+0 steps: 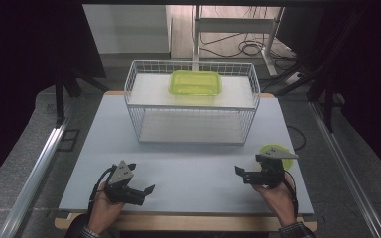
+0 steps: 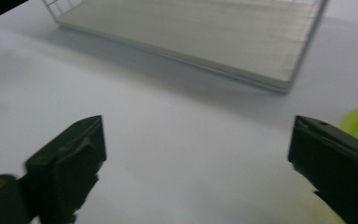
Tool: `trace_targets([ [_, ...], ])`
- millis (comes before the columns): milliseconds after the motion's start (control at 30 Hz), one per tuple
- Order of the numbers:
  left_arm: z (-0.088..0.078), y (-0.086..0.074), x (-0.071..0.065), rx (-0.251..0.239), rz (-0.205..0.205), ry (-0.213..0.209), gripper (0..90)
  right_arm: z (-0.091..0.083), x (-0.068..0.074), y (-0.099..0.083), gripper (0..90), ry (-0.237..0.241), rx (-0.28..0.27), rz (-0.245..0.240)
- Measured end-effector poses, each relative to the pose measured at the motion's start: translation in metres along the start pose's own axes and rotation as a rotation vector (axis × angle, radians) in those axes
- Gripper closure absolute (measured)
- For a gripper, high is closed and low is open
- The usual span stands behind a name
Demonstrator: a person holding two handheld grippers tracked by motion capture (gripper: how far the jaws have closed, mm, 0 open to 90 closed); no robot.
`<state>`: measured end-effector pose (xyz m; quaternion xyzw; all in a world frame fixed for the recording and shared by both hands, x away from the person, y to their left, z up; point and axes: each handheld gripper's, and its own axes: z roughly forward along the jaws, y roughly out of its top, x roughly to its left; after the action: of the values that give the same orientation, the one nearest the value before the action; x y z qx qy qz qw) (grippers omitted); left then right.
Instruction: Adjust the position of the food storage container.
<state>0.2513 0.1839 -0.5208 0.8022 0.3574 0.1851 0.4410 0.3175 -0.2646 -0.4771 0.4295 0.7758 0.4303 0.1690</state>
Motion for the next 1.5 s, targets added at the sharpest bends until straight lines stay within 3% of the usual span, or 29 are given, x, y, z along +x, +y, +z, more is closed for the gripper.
trace_targets([
  [167, 0.000, 0.000, 0.000, -0.001, -0.002, 0.001, 0.0, -0.014, -0.016, 0.007, 30.2, -0.055, -0.030, 0.033],
  [433, 0.001, 0.000, 0.000, 0.003, 0.000, 0.001, 0.0, -0.031, -0.052, 0.008, 67.8, -0.122, -0.004, 0.073],
  [600, 0.001, 0.000, 0.000, 0.006, 0.004, 0.002, 0.0, -0.038, -0.072, 0.008, 88.5, -0.193, 0.000, 0.089],
  [833, 0.001, 0.000, -0.001, 0.007, 0.004, 0.003, 0.0, -0.049, -0.102, 0.004, 89.5, -0.291, -0.006, 0.141],
  [1067, 0.002, 0.000, -0.001, 0.012, 0.007, 0.003, 0.0, -0.049, -0.122, -0.006, 89.4, -0.360, 0.021, 0.153],
  [1233, 0.002, 0.000, -0.001, 0.013, 0.008, 0.004, 0.0, -0.045, -0.125, -0.010, 89.3, -0.356, 0.037, 0.177],
  [1500, 0.002, 0.000, -0.001, 0.017, 0.011, 0.005, 0.0, -0.036, -0.118, -0.009, 89.3, -0.357, 0.069, 0.163],
])
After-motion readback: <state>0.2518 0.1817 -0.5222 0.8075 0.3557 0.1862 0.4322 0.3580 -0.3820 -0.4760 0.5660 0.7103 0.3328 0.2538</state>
